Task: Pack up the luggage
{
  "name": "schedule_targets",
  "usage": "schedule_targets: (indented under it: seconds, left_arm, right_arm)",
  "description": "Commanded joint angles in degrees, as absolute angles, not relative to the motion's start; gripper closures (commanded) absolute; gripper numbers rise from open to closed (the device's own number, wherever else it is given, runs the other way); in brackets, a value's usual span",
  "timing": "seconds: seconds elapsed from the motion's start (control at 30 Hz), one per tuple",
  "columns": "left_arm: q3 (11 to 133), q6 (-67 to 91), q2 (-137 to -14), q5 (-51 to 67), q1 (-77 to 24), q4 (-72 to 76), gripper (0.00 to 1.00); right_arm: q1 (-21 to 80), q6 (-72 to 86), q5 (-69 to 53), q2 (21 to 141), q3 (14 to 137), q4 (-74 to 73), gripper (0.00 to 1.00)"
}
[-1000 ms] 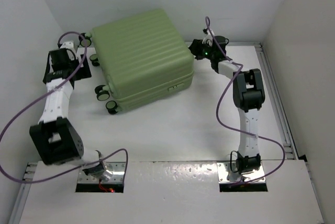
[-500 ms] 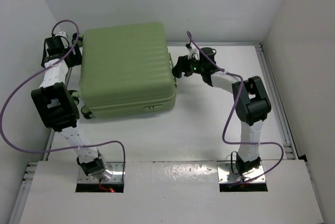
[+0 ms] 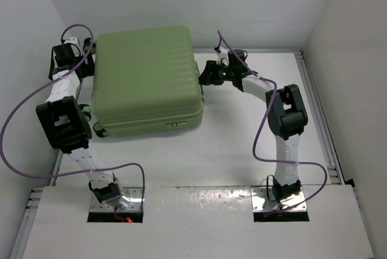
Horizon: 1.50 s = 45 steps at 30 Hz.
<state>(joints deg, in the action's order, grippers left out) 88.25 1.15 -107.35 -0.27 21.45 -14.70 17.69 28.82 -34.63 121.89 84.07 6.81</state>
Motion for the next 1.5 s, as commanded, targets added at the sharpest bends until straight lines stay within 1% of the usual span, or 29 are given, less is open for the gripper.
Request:
schedule_targets:
  seconds: [0.0, 0.1, 0.13, 0.17, 0.2, 0.23, 0.27, 0.3, 0.33, 0.4, 0.47, 0.53, 0.63, 0.7, 0.73, 0.87, 0.9, 1.03, 1.13, 1.27, 1.47]
  left_arm:
    - [86.57, 1.93, -103.27, 7.47, 17.67, -15.82, 0.1]
    - [86.04, 1.93, -102.66, 7.47, 17.67, -15.82, 0.1]
    - [86.04, 1.93, -102.66, 7.47, 17.67, -15.82, 0.1]
    - [86.04, 1.93, -102.66, 7.47, 17.67, -15.82, 0.1]
    - [85.44, 1.41, -102.66, 7.47, 17.67, -15.82, 0.1]
    - [85.43, 1.41, -102.66, 7.47, 17.67, -15.82, 0.1]
    - [85.43, 0.8, -102.66, 7.47, 17.67, -15.82, 0.1]
    - [84.82, 0.79, -102.66, 7.47, 17.67, -15.82, 0.1]
    - [84.81, 0.09, -102.13, 7.47, 17.67, -15.82, 0.1]
    - [84.29, 0.09, -102.13, 7.47, 17.67, -15.82, 0.1]
    - [84.29, 0.09, -102.13, 6.94, 17.67, -15.82, 0.1]
    - [83.68, 0.09, -102.13, 6.94, 17.67, -15.3, 0.1]
    - [83.06, 0.09, -101.6, 6.94, 17.67, -15.29, 0.1]
    - [82.53, 0.09, -101.08, 6.94, 17.67, -15.29, 0.1]
    - [82.53, 0.09, -101.07, 6.94, 17.67, -15.29, 0.1]
    - [82.53, 0.09, -101.07, 6.94, 17.67, -15.29, 0.1]
    - [82.53, 0.09, -101.07, 6.94, 17.67, -15.29, 0.1]
    - [82.0, 0.09, -100.55, 6.94, 17.67, -15.29, 0.1]
    - [82.0, -0.43, -100.55, 6.94, 17.67, -14.77, 0.1]
    - [81.47, -0.44, -100.55, 6.94, 17.67, -14.77, 0.1]
    - [81.47, -0.44, -100.55, 6.94, 17.67, -14.77, 0.1]
  right_arm:
    - [20.13, 29.79, -32.09, 124.89, 84.55, 7.99, 0.43]
    - [19.6, 29.44, -31.03, 127.34, 86.21, 9.32, 0.51]
    - [18.9, 31.71, -31.11, 127.7, 86.57, 11.14, 0.55]
    - [17.68, 33.64, -32.07, 128.05, 86.49, 12.9, 0.55]
    - [16.97, 37.84, -35.65, 128.58, 84.92, 15.18, 0.57]
    - [16.44, 41.19, -36.81, 128.41, 84.21, 21.73, 0.57]
    - [14.96, 42.26, -38.04, 127.45, 82.72, 23.62, 0.54]
    - [14.59, 45.41, -42.41, 126.31, 81.14, 27.21, 0.48]
    - [14.15, 45.44, -43.93, 125.78, 80.43, 31.68, 0.46]
    - [12.66, 51.57, -48.06, 124.02, 78.31, 35.49, 0.45]
    - [12.04, 51.85, -48.78, 121.47, 77.08, 37.0, 0.45]
    - [12.13, 50.46, -48.43, 118.59, 76.73, 34.82, 0.45]
    - [12.04, 47.99, -46.32, 117.34, 76.46, 33.05, 0.45]
    - [11.69, 46.51, -45.0, 117.86, 77.51, 31.74, 0.45]
    - [11.78, 45.45, -43.96, 118.64, 79.17, 30.6, 0.47]
    - [12.74, 38.51, -39.92, 120.4, 82.6, 20.77, 0.48]
    - [13.53, 34.15, -38.95, 121.02, 83.23, 17.52, 0.51]
    - [16.07, 29.01, -30.79, 122.61, 85.77, 11.79, 0.57]
    - [17.13, 26.81, -28.48, 124.53, 87.62, 11.69, 0.59]
    - [17.84, 26.46, -28.13, 127.26, 91.23, 8.88, 0.59]
    - [19.95, 21.36, -22.95, 131.91, 95.96, 5.89, 0.61]
